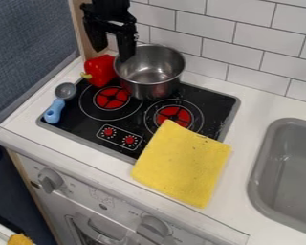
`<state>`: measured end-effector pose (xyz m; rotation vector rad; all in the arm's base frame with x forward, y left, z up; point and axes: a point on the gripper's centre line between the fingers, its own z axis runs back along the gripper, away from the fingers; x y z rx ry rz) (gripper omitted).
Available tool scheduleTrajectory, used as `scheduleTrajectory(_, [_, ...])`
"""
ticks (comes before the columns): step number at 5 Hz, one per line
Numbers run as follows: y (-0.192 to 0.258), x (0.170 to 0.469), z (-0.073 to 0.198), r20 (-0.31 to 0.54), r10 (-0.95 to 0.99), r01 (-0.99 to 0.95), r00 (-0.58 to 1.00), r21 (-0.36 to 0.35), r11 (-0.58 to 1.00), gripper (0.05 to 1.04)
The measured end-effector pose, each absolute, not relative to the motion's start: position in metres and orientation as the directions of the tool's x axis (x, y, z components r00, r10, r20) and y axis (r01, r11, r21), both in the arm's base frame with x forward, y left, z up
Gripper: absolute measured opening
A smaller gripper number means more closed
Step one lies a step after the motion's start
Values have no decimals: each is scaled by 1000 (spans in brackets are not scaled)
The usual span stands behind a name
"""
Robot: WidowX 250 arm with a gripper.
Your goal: Put the yellow cloth on top of the right burner
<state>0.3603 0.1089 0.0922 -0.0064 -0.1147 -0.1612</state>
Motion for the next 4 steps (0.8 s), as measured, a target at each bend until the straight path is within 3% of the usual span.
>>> scheduleTrajectory(1, [108,357,81,91,-155,157,984,-11,988,1005])
scheduleTrajectory(2, [90,329,84,87,-172,173,981,7,985,1005])
scheduleTrajectory(3, [60,297,103,128,-272,265,954,72,962,1005])
scheduleTrajectory(4, [21,266,85,92,-370,365,925,64,929,1005])
